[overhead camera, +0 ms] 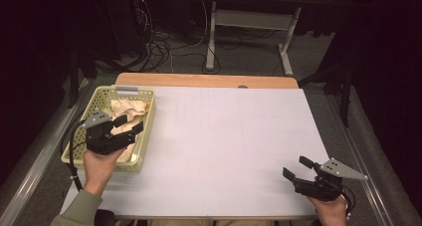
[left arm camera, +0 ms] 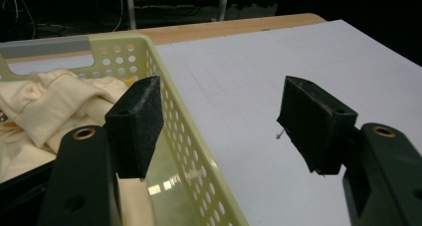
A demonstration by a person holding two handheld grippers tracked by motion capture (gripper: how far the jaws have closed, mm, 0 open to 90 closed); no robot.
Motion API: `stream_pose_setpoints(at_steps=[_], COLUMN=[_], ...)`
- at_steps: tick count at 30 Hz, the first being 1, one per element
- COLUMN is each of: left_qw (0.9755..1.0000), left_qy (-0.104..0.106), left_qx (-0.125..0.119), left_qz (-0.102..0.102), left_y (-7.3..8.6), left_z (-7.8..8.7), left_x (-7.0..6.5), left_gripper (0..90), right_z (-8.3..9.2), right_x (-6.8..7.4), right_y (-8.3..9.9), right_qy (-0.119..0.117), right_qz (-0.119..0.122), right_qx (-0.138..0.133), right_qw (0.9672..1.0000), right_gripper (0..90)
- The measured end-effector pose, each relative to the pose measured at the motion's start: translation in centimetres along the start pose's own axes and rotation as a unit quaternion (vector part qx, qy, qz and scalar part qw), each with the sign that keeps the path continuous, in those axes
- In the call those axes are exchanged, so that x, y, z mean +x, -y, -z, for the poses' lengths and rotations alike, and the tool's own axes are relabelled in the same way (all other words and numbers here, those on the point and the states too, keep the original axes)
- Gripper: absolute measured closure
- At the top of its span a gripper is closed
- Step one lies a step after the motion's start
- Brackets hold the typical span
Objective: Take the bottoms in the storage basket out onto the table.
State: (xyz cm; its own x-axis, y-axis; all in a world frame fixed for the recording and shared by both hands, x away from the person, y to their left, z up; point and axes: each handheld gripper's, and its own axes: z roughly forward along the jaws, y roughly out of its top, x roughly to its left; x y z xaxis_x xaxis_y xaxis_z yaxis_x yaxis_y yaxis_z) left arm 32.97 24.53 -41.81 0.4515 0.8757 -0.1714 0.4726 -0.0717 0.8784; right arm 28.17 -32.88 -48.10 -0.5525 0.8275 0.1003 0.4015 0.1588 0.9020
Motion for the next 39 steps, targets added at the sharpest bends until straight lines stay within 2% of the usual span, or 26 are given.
stream_pose_setpoints(at_steps=[39], left_qw=[0.9999], left_qy=[-0.012], left_qx=[0.009], left_qz=[0.005], left_y=[-1.2], left_z=[-1.0], left_x=[1.0], left_gripper=[32.7], right_z=[0.0], right_x=[0.0], right_y=[0.0], right_qy=[-0.001], right_qz=[0.0], right_qx=[-0.001], right_qw=[1.0], right_gripper=[20.3])
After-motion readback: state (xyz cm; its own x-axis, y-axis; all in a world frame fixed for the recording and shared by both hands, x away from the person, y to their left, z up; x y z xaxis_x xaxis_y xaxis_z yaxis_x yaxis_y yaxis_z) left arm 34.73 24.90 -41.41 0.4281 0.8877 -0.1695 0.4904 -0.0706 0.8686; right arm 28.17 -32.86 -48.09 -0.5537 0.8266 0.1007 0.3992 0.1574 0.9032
